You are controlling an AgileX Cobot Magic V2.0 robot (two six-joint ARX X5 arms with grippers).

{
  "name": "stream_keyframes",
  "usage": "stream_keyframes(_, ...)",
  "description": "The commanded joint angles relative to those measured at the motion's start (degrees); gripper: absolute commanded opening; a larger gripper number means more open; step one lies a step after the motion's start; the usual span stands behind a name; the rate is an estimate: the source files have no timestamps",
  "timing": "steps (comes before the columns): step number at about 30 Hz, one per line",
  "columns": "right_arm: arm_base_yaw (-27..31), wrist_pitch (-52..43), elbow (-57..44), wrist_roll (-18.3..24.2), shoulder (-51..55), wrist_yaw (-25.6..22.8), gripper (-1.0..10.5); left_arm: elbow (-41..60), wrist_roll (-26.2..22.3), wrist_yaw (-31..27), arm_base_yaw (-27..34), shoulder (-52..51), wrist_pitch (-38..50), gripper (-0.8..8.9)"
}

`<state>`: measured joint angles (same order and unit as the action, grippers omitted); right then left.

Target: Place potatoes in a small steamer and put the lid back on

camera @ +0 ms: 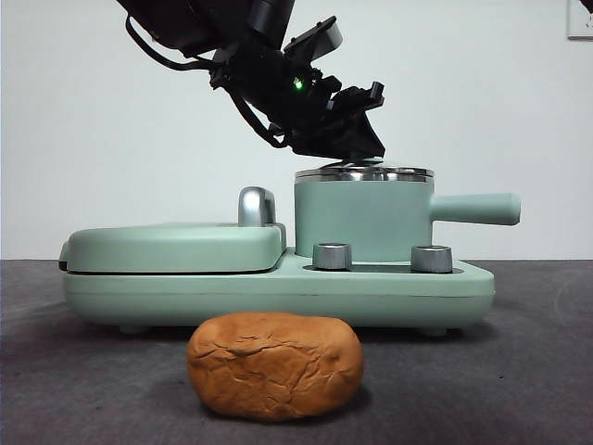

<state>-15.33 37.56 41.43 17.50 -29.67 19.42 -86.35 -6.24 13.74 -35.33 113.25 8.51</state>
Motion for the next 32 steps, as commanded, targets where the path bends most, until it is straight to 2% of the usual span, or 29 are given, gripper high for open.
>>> stream_keyframes(1, -0.24, -0.15, 0.92, -1.03, -0.17, -0.02, 3.3, -1.14, -0.83, -1.75, 0.0, -0.94, 0.15, 0.06)
stream_keyframes(14, -0.24, -0.15, 0.92, -1.03, -0.17, 0.0, 3.3, -1.14, -0.76, -1.75, 0.22, -10.21, -2.14, 0.06)
stream_keyframes(21, -0.24, -0.15, 0.92, -1.03, -0.17, 0.02, 3.3, -1.14, 0.57, -2.05, 0.35, -18.75, -17.79, 0.08)
stream_keyframes(24, -0.24, -0.15, 0.92, -1.03, -0.17, 0.04, 3.3, -1.14, 3.13, -3.89, 0.48, -22.08, -24.94, 0.09)
stream_keyframes(28, -0.24, -0.15, 0.92, -1.01, -0.17, 0.07, 3.3, -0.76, 3.08, -6.01, 0.5, -25.9, -34.47, 0.1)
stream_keyframes(32, -0.26, -0.15, 0.92, -0.98, -0.22, 0.26, 3.3, 3.82, 3.15, -6.6, 0.68, -30.8, -38.62, 0.1)
